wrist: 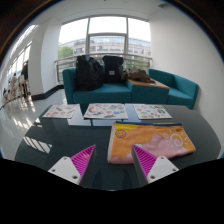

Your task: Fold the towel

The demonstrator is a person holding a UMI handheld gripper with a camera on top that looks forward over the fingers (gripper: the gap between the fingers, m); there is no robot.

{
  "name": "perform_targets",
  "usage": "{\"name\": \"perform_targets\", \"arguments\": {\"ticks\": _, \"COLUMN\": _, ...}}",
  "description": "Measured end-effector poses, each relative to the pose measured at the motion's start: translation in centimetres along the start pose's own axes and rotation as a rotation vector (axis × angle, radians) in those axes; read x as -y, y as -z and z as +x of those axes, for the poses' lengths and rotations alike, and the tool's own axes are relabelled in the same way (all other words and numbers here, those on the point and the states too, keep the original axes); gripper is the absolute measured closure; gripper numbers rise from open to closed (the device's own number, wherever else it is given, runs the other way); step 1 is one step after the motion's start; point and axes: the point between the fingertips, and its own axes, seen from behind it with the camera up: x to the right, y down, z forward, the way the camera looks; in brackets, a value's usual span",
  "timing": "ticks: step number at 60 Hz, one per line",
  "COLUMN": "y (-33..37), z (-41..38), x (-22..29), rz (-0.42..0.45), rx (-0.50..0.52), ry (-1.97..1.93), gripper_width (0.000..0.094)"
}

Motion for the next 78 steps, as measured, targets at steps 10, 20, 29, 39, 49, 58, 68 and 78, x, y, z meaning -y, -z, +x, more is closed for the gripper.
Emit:
{"name": "perform_targets", "arguments": {"ticks": 10, "y": -8.4, "z": 0.5, "x": 1.1, "rz": -0.082, "rx": -0.009, "ry": 0.005, "gripper_width": 0.0318}}
{"name": "perform_targets", "arguments": {"ticks": 20, "y": -11.0, "z": 0.8, "x": -0.2, "rz": -0.163, "rx": -0.031, "ry": -0.003, "gripper_width": 0.0542}}
{"name": "perform_targets", "arguments": {"ticks": 29, "y": -10.9, "z": 0.1, "x": -0.3, "rz": -0.187, "rx": -0.017, "ry": 0.089, "gripper_width": 0.0771}}
{"name": "perform_targets", "arguments": {"ticks": 39, "y": -10.9, "z": 0.7, "x": -0.1, "rz": -0.187, "rx": -0.076, "ry": 0.164, "gripper_width": 0.0913}}
{"name": "perform_targets", "arguments": {"ticks": 49, "y": -10.6, "z": 0.3, "x": 0.0, "rz": -0.185, "rx": -0.028, "ry": 0.077, "gripper_width": 0.0925}}
{"name": "perform_targets", "arguments": {"ticks": 58, "y": -7.1, "z": 2.3, "x": 5.2, "rz": -0.097, "rx": 0.056, "ry": -0.054, "gripper_width": 0.0926}}
{"name": "perform_targets", "arguments": {"ticks": 68, "y": -2.9, "z": 11.6, "x": 10.0, "rz": -0.005, "rx": 0.005, "ry": -0.087, "gripper_width": 0.0920}}
{"name": "perform_targets", "arguments": {"ticks": 78, "y": -2.3, "z": 24.2, "x": 7.4, "rz": -0.030, "rx": -0.175, "ry": -0.079, "gripper_width": 0.0908}}
